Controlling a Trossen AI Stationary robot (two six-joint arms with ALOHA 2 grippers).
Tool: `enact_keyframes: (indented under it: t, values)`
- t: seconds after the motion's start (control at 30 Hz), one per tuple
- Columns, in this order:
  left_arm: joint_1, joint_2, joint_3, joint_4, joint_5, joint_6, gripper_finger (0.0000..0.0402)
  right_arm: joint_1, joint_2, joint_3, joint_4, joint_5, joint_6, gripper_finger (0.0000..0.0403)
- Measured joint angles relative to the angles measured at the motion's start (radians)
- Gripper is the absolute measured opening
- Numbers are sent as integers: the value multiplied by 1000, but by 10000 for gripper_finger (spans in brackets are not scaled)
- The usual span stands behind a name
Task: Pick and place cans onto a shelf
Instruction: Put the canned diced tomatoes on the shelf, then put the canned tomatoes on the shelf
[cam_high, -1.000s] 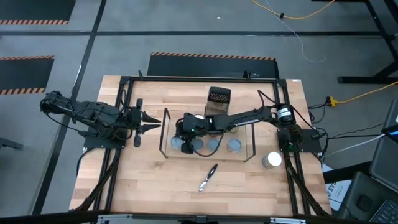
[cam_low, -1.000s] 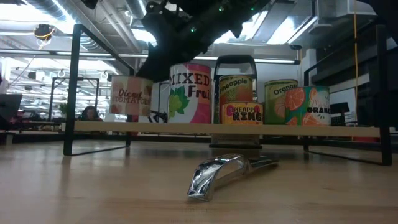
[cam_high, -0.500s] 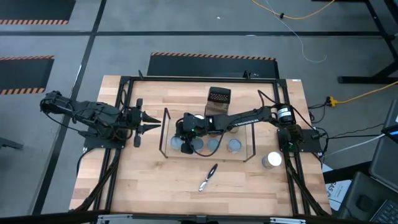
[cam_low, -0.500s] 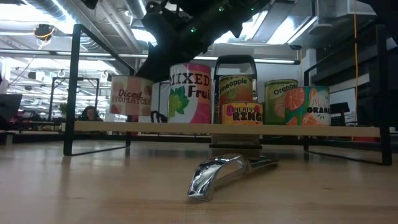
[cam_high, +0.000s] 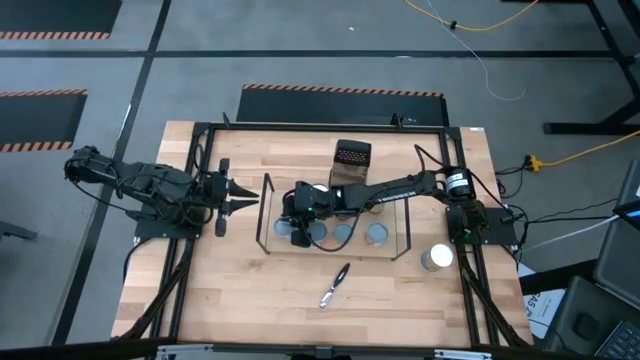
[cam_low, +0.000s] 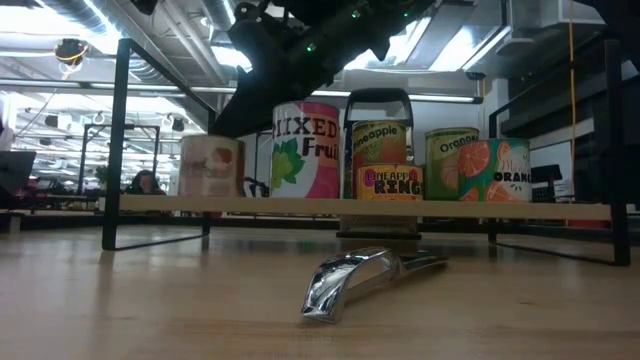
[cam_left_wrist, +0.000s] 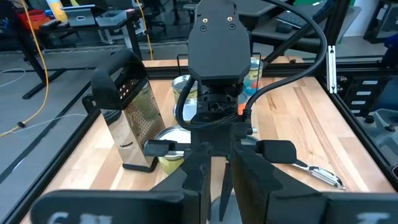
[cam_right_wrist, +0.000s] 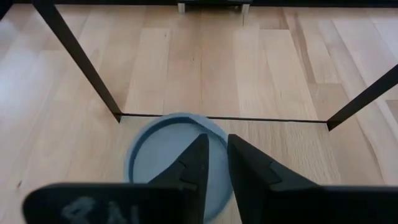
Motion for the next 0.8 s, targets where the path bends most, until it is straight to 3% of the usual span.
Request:
enact_keyframes:
  t: [0.43,0.8]
  values:
    - [0,0,0,-2,0,-3,55,-1,-24,-5,-24,-11,-36,67]
    - [0,1,0,-17,0,-4,55,31,-218,-3,-200,-7,-50,67]
